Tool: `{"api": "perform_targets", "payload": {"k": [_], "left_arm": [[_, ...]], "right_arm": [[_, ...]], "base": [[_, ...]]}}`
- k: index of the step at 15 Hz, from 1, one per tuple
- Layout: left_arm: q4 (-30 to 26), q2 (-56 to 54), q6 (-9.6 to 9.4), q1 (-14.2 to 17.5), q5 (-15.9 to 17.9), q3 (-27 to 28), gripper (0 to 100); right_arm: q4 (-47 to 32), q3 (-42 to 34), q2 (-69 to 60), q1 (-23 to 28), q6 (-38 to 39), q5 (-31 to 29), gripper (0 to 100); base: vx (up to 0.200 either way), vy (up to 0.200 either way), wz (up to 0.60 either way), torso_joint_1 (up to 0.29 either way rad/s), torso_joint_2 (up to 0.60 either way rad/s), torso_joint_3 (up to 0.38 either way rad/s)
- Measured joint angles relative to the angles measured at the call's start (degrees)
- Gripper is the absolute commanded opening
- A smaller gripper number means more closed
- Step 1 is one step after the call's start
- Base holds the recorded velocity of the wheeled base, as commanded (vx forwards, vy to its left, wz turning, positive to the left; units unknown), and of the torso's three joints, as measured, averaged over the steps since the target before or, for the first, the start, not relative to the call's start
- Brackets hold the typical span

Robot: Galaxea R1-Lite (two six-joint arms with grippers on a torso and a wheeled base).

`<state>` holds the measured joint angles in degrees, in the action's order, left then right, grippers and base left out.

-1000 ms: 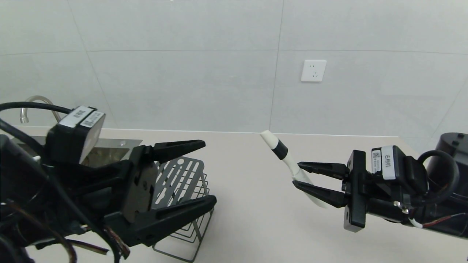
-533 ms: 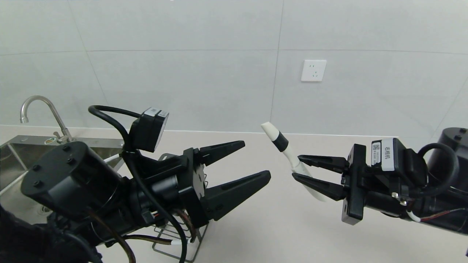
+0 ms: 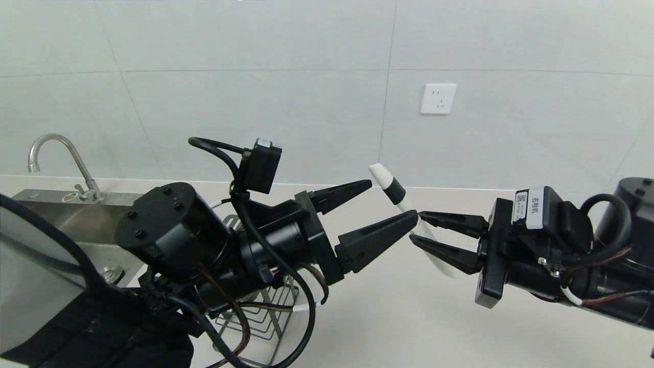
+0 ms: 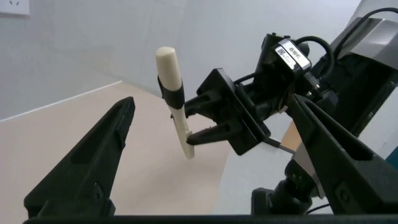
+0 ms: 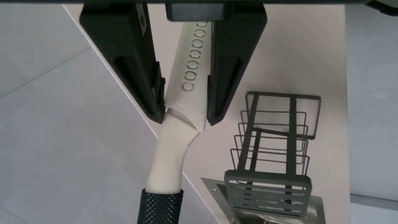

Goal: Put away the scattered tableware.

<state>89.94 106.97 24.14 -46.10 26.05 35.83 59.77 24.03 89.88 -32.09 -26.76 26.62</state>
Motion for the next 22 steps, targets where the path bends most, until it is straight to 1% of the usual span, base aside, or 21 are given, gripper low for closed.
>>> {"api": "perform_targets", "payload": {"k": [4,7,10,13,17,18,22], "left_arm": [[0.0,3.67,0.16,-0.98,-4.22,7.34,100],[0.0,5.95,0.44,-1.02,-4.88,11.78,100],[0.0,7.41,0.51,-0.89,-4.88,13.64,100],[0.0,8.22,0.63,-0.56,-4.88,15.43,100],[0.0,8.57,0.96,-0.23,-4.97,16.24,100],[0.0,8.57,0.96,0.0,-5.01,16.52,0],[0.0,8.55,1.06,0.22,-5.64,17.55,0]], "right_arm": [[0.35,1.82,0.0,0.04,0.16,-0.3,0],[0.61,2.9,0.06,0.04,0.6,-0.41,0],[0.79,4.25,0.39,0.04,1.01,-2.02,0],[0.8,5.71,0.99,0.04,1.04,-2.16,0],[1.34,6.34,2.07,-0.9,1.0,-1.8,0],[1.35,6.45,2.36,-1.01,0.98,-1.78,0],[1.38,8.22,3.41,-2.04,1.01,-1.78,0]], "base": [[0.0,0.0,0.0,0.0,0.0,0.0],[0.0,0.0,0.0,0.0,0.0,0.0],[0.0,0.0,0.0,0.0,0.0,0.0],[0.0,0.0,0.0,0.0,0.0,0.0],[0.0,0.0,0.0,0.0,0.0,0.0],[0.0,0.0,0.0,0.0,0.0,0.0],[0.0,0.0,0.0,0.0,0.0,0.0]]}}
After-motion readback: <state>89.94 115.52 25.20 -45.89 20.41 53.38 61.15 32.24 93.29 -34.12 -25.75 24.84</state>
